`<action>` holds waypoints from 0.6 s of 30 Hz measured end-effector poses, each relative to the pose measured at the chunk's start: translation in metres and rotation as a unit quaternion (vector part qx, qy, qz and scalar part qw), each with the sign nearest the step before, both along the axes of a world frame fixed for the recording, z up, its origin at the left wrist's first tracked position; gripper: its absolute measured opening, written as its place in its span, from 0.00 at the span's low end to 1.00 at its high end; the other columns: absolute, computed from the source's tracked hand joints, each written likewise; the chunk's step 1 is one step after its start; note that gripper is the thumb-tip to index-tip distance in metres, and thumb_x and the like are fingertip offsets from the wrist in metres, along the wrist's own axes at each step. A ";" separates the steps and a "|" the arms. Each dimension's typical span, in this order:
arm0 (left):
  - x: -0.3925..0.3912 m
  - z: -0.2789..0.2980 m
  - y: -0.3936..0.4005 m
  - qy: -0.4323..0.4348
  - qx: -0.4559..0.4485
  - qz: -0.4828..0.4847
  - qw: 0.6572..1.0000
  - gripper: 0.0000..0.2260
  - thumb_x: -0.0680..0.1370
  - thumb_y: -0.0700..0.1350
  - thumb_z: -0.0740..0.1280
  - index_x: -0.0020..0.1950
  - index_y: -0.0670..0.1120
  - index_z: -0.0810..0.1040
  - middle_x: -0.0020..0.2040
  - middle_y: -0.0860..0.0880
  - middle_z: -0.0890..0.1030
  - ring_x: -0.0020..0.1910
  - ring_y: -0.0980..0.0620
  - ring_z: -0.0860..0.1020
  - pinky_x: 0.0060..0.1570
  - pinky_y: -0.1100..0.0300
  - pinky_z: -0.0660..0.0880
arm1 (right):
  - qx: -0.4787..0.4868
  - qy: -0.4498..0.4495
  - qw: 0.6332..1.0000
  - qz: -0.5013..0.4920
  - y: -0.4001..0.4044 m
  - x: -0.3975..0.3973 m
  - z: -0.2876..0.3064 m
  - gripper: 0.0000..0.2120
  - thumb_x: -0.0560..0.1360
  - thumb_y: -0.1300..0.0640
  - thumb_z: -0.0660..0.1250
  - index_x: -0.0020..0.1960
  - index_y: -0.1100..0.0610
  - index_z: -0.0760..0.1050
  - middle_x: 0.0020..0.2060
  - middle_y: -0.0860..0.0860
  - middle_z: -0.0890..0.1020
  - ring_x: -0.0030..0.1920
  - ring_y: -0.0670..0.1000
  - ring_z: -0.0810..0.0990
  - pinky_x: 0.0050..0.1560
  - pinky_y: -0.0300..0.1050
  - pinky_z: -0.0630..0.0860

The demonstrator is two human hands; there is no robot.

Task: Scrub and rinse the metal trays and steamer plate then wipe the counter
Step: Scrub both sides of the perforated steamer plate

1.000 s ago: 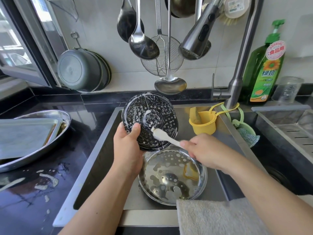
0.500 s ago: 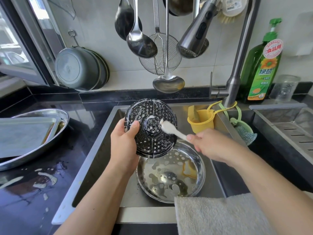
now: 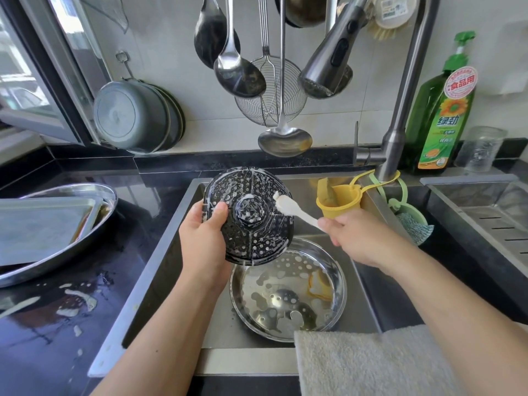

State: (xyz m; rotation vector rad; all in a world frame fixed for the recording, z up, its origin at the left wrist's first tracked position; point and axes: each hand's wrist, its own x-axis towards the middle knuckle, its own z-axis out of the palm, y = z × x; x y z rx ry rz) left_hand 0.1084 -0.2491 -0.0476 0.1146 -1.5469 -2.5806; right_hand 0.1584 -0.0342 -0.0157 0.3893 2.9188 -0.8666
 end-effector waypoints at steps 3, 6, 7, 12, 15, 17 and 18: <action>0.000 -0.001 -0.003 -0.028 0.013 0.014 0.999 0.08 0.85 0.35 0.62 0.61 0.40 0.80 0.51 0.41 0.87 0.50 0.43 0.87 0.50 0.48 0.84 | 0.003 -0.083 0.995 0.046 -0.002 0.006 -0.002 0.24 0.84 0.40 0.57 0.37 0.55 0.74 0.30 0.49 0.73 0.29 0.49 0.69 0.33 0.43 0.65; -0.002 0.001 -0.006 -0.044 0.025 0.015 0.999 0.08 0.85 0.36 0.63 0.60 0.40 0.80 0.52 0.40 0.87 0.51 0.42 0.87 0.51 0.46 0.84 | -0.011 -0.062 0.998 0.029 0.000 0.004 0.001 0.24 0.83 0.41 0.58 0.37 0.55 0.74 0.30 0.49 0.73 0.30 0.49 0.69 0.34 0.43 0.65; -0.003 0.000 -0.005 -0.046 0.020 0.011 0.999 0.08 0.85 0.36 0.63 0.61 0.39 0.80 0.53 0.39 0.87 0.51 0.42 0.87 0.51 0.45 0.84 | -0.021 -0.030 0.999 0.006 0.003 0.002 0.001 0.24 0.84 0.41 0.57 0.37 0.55 0.74 0.29 0.49 0.72 0.30 0.50 0.69 0.34 0.44 0.65; -0.004 -0.004 -0.007 -0.057 0.010 0.021 0.998 0.08 0.84 0.36 0.63 0.60 0.37 0.80 0.51 0.38 0.87 0.49 0.41 0.87 0.51 0.44 0.84 | -0.038 -0.081 0.996 0.025 0.007 0.006 -0.001 0.24 0.83 0.39 0.58 0.38 0.55 0.74 0.29 0.49 0.72 0.28 0.50 0.66 0.29 0.41 0.63; -0.005 -0.003 -0.010 -0.073 0.030 0.032 0.996 0.10 0.84 0.37 0.64 0.63 0.36 0.78 0.53 0.38 0.86 0.50 0.41 0.87 0.53 0.41 0.83 | -0.050 -0.109 0.992 0.040 0.007 0.010 0.001 0.23 0.83 0.39 0.59 0.38 0.55 0.74 0.28 0.48 0.70 0.26 0.48 0.63 0.26 0.39 0.60; -0.006 -0.002 -0.008 -0.078 0.046 0.037 0.995 0.18 0.83 0.37 0.66 0.72 0.36 0.72 0.58 0.37 0.85 0.52 0.40 0.86 0.56 0.37 0.82 | -0.053 -0.061 0.996 0.021 0.007 0.007 0.001 0.23 0.83 0.40 0.58 0.38 0.55 0.74 0.29 0.49 0.72 0.27 0.48 0.66 0.29 0.41 0.62; -0.007 -0.003 -0.007 -0.080 0.055 0.041 0.994 0.22 0.82 0.38 0.67 0.76 0.36 0.69 0.60 0.36 0.84 0.53 0.39 0.86 0.56 0.36 0.81 | -0.053 -0.041 0.998 0.010 0.006 0.005 0.000 0.24 0.83 0.40 0.58 0.37 0.55 0.74 0.29 0.50 0.72 0.27 0.49 0.66 0.30 0.42 0.63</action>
